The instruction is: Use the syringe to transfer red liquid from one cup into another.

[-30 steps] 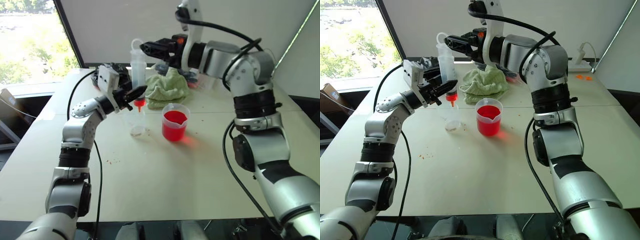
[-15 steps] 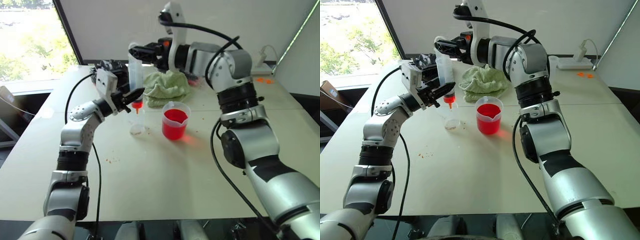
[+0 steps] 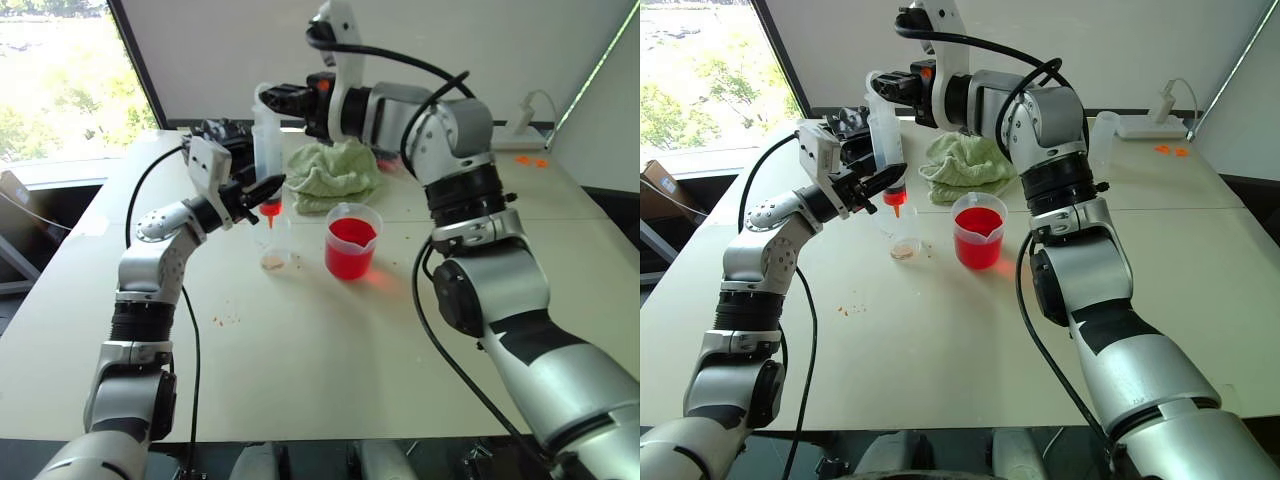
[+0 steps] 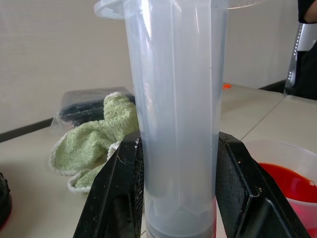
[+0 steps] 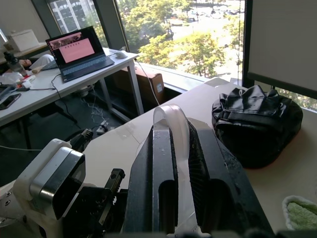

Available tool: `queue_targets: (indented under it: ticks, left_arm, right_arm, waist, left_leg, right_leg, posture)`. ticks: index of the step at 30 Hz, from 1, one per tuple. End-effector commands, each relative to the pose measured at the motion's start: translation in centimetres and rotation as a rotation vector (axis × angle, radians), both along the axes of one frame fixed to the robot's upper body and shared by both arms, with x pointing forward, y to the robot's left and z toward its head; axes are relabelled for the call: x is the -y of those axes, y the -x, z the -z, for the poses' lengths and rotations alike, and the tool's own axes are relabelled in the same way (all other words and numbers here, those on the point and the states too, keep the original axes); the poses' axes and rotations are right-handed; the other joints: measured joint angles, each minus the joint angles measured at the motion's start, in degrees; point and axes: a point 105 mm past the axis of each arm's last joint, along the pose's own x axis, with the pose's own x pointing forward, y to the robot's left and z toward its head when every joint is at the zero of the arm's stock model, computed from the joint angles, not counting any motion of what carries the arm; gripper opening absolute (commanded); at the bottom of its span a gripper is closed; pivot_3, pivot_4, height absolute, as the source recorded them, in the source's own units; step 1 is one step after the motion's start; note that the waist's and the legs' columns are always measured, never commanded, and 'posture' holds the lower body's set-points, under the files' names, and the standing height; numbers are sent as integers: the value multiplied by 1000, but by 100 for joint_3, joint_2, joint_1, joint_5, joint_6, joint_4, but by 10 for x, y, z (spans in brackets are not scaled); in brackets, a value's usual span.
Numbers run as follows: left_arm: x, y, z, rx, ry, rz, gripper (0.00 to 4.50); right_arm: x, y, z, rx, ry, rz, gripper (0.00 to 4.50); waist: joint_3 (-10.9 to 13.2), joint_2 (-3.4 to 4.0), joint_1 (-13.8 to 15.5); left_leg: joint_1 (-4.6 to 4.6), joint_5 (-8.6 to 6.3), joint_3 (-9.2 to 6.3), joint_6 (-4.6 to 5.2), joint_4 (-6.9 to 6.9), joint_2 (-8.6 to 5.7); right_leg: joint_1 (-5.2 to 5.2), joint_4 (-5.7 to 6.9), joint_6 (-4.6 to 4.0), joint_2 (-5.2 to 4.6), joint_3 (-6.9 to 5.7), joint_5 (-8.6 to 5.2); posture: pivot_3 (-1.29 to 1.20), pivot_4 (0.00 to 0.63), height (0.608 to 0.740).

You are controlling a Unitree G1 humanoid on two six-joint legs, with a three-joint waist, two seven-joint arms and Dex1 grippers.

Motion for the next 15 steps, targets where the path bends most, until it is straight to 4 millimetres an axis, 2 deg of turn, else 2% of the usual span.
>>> queue_targets:
  ticks: [1,15]
  left_arm:
    - [0,4,-18,79,6,5,1355]
    - [0,3,-20,85,7,7,1355]
  right_arm:
    - [-6,9,-16,51,-20,-32,59]
    - [-12,20,1,35,28,-74,59]
  waist:
    - [4,0,0]
    - [71,2,4]
  left_leg:
    - [0,0,0,0,0,0]
    - [-2,-1,0,1,-3,0]
  right_leg:
    - [0,-1,0,0,0,0]
    - [0,-5,0,-2,0,0]
  posture:
    - [0,150,711]
    - [0,150,711]
